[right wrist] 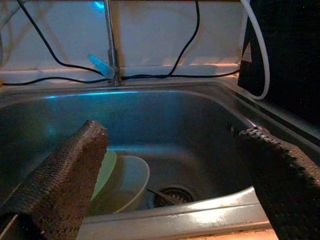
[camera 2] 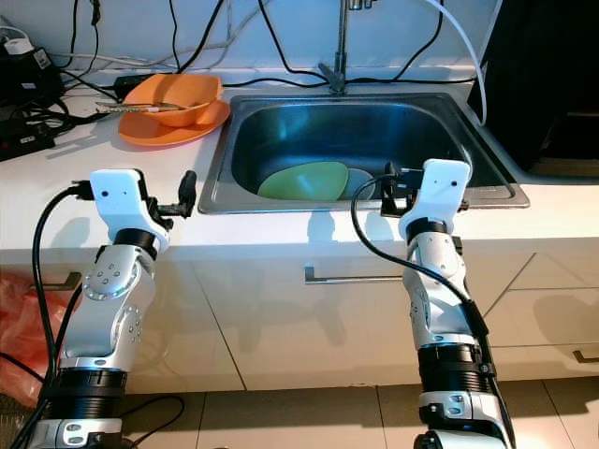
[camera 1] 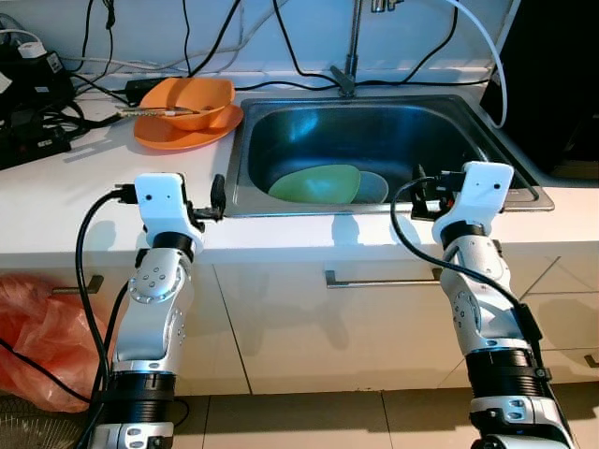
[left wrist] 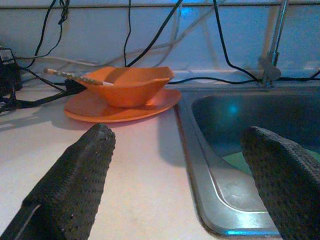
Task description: Kitchen organization
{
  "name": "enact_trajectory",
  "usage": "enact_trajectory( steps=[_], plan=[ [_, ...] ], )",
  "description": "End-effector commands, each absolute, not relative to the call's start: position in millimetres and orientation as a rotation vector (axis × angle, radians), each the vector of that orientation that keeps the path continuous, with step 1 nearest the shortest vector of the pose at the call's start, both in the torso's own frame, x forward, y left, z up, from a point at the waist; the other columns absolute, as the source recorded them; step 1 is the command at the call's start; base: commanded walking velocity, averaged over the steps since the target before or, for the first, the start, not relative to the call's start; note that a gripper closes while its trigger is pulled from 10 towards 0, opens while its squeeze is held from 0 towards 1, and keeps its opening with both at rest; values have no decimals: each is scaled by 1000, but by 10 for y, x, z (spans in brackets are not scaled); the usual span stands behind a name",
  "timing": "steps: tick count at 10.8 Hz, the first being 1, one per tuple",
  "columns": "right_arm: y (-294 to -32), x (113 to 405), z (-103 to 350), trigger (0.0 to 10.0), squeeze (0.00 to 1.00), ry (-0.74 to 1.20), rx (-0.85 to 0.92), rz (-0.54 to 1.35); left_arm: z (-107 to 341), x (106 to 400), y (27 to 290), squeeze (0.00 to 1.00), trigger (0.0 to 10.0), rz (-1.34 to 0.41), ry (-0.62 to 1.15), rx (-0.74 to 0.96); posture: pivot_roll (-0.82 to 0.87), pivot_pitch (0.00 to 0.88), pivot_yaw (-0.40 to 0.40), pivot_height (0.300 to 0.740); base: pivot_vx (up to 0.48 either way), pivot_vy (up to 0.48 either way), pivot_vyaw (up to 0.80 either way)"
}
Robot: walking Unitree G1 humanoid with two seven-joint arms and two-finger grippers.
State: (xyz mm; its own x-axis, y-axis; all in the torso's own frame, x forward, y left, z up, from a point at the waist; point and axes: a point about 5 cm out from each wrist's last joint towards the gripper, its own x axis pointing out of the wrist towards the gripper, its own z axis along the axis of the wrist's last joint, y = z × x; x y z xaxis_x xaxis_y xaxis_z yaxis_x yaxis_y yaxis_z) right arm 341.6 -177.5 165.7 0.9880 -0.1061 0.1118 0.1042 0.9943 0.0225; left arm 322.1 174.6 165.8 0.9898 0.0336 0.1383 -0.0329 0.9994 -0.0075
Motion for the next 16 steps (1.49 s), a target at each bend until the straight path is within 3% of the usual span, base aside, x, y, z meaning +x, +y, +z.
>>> enact_trajectory(
  steps=[1, 4, 5, 12, 13, 16],
  plan=[
    [-1763, 3428, 1693, 10000, 675, -119, 16, -101, 1722, 3242, 1762, 0, 10000, 46, -159, 2, 68, 0, 30, 740, 0, 0, 0],
    [-1763, 3428, 1693, 10000, 675, -119, 16, -101, 1722, 3242, 1762, 0, 10000, 46, -159, 2, 68, 0, 30, 740, 0, 0, 0],
    [-1720, 3490, 1712, 10000, 580, -125, 13, -93, 1737, 3276, 1776, 0, 10000, 56, -167, 3, 99, 0, -3, 740, 0, 0, 0],
    [-1554, 3638, 1669, 10000, 580, -129, 21, -53, 1778, 3316, 1904, 0, 10000, 105, -184, 18, 142, 0, 7, 740, 0, 0, 0],
    [-1562, 3632, 1676, 10000, 12, -141, 20, -48, 1797, 3325, 1862, 0, 10000, 82, -188, 17, 136, 0, 7, 740, 0, 0, 0],
    [-1576, 3609, 1703, 10000, 0, -164, 13, -44, 1752, 3283, 1760, 0, 10000, 55, -181, 1, 124, 0, -14, 740, 0, 0, 0]
  ],
)
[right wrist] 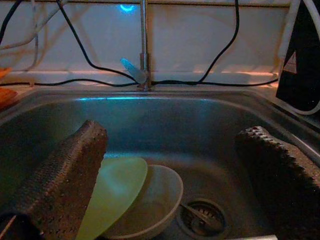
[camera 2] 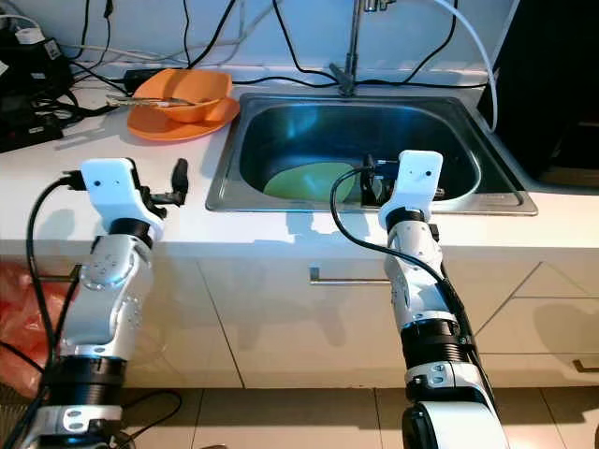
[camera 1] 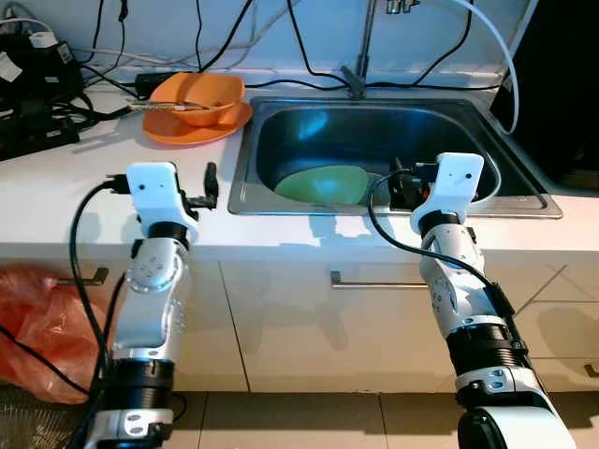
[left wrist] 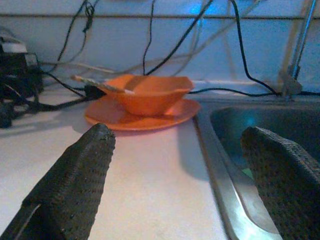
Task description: Kitchen organization
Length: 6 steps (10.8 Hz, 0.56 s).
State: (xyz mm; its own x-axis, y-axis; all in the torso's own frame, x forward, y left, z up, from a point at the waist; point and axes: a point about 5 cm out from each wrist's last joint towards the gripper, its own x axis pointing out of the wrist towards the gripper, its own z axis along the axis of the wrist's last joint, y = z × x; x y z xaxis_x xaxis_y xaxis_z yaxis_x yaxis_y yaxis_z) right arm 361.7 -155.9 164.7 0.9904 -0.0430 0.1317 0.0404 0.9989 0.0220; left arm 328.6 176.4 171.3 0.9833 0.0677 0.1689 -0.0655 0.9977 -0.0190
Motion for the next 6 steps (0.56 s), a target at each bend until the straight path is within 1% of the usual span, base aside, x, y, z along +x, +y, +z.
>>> enact_trajectory(
  steps=[1, 3, 4, 6],
  plan=[
    [-1583, 3607, 1683, 10000, 0, -160, 17, -52, 1713, 3275, 1744, 0, 10000, 55, -171, -7, 129, 0, -20, 740, 0, 0, 0],
    [-1540, 3613, 1558, 10000, 0, -133, 47, -61, 1657, 3324, 1708, 0, 10000, 56, -155, -34, 157, 0, -9, 740, 0, 0, 0],
    [-1503, 3636, 1462, 10000, 0, -101, 44, -63, 1576, 3378, 1642, 0, 10000, 38, -126, -49, 154, 0, -16, 740, 0, 0, 0],
    [-1445, 3635, 1372, 10000, 0, -70, 28, -51, 1408, 3392, 1489, 0, 10000, -4, -86, -52, 134, 0, -42, 740, 0, 0, 0]
  ],
)
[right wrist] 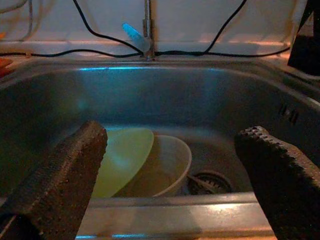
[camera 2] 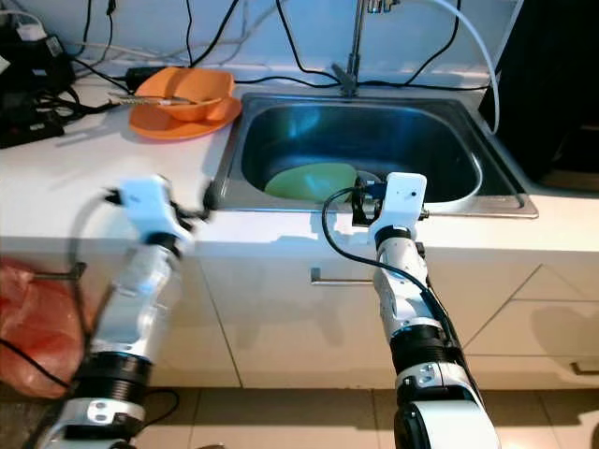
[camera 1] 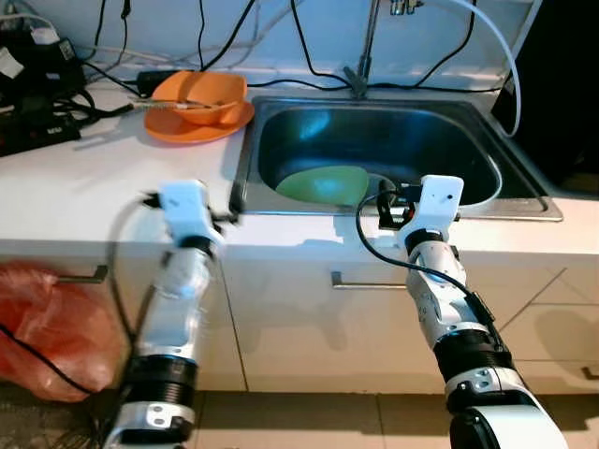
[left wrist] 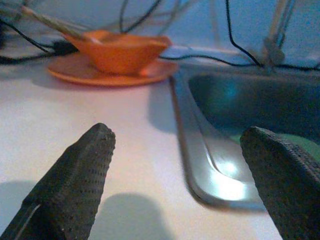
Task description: Kitchen organization
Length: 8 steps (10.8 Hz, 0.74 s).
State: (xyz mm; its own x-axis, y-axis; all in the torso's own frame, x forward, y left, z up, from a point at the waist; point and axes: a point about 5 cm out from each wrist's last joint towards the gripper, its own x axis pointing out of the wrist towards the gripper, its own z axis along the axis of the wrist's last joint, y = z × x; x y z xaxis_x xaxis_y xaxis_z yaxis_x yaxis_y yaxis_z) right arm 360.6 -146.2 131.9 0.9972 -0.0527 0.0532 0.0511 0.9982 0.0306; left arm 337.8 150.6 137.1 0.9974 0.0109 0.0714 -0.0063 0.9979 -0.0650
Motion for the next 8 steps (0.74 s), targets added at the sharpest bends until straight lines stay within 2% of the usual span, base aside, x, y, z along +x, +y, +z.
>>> enact_trajectory(
  steps=[1, 4, 6, 7, 8],
  plan=[
    [-1438, 3630, 1345, 10000, 0, -70, 9, -44, 1362, 3399, 1465, 0, 10000, -6, -80, -45, 145, 0, -39, 740, 0, 0, 0],
    [-1545, 3634, 1247, 10000, 0, -56, -26, -87, 1387, 3410, 1539, 0, 10000, 26, -96, -1, 183, 0, 9, 740, 0, 0, 0],
    [-1503, 3625, 1226, 10000, 0, -48, 10, -99, 1293, 3376, 1640, 0, 10000, 54, -81, 6, 153, 0, 17, 740, 0, 0, 0],
    [-1404, 3641, 1284, 10000, 0, -85, -1, -55, 1320, 3390, 1685, 0, 10000, 68, -91, 5, 138, 0, 25, 740, 0, 0, 0],
    [-1458, 3628, 1381, 10000, 0, -129, 10, -68, 1430, 3395, 1776, 0, 10000, 73, -127, 17, 143, 0, 23, 740, 0, 0, 0]
  ],
)
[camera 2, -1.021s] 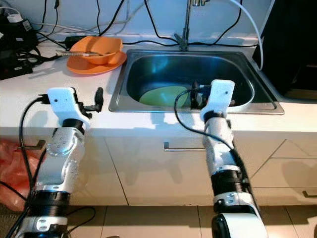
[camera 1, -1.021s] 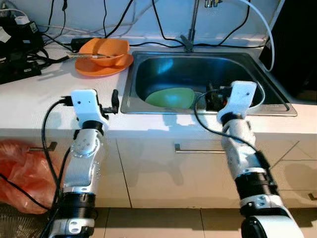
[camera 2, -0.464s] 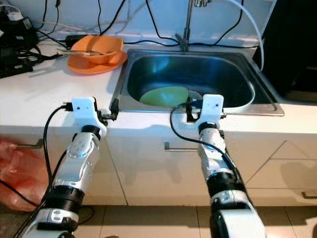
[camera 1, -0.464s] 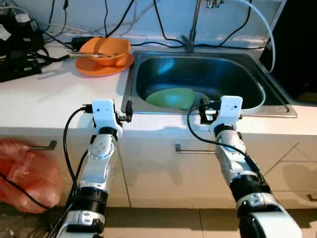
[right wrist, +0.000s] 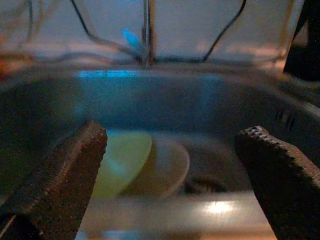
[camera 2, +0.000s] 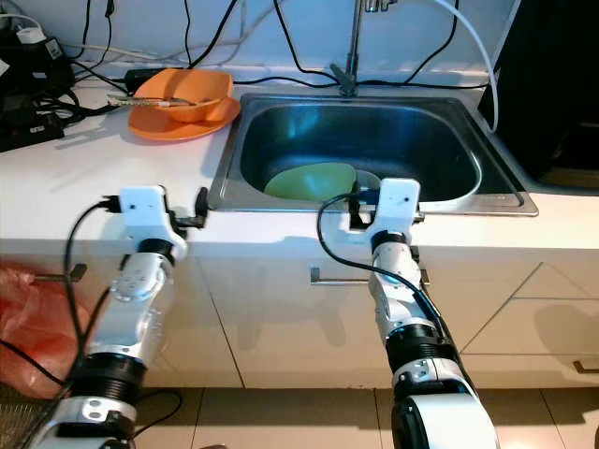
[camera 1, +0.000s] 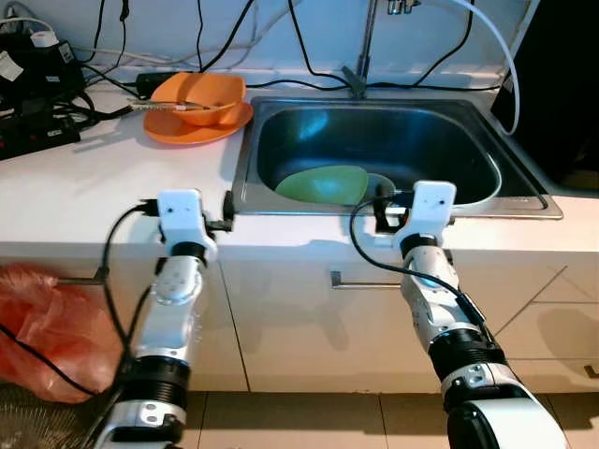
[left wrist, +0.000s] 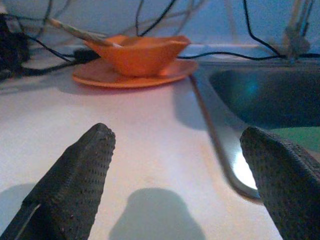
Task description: Kitchen organization
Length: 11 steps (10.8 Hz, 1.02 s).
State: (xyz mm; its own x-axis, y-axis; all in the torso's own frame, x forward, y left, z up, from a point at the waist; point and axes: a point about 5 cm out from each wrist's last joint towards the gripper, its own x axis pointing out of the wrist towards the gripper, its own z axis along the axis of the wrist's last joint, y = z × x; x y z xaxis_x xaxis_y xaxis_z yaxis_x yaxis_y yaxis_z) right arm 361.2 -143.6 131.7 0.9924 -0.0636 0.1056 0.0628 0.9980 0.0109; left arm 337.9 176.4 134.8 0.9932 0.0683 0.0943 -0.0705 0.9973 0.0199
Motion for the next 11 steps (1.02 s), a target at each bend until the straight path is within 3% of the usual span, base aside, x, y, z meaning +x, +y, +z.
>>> enact_trajectory(
  steps=[1, 7, 11],
  plan=[
    [-1504, 3604, 1415, 10000, 0, -150, 8, -75, 1469, 3389, 1832, 0, 10000, 76, -136, 23, 142, 0, 29, 740, 0, 0, 0],
    [-1559, 3420, 1745, 10000, 0, -281, 10, -44, 1704, 3397, 1823, 0, 10000, -25, -188, 65, 90, 0, 96, 740, 0, 0, 0],
    [-1618, 3290, 1739, 10000, 0, -268, 1, -65, 1692, 3412, 1750, 0, 10000, -67, -167, 60, 65, 0, 120, 740, 0, 0, 0]
  ],
)
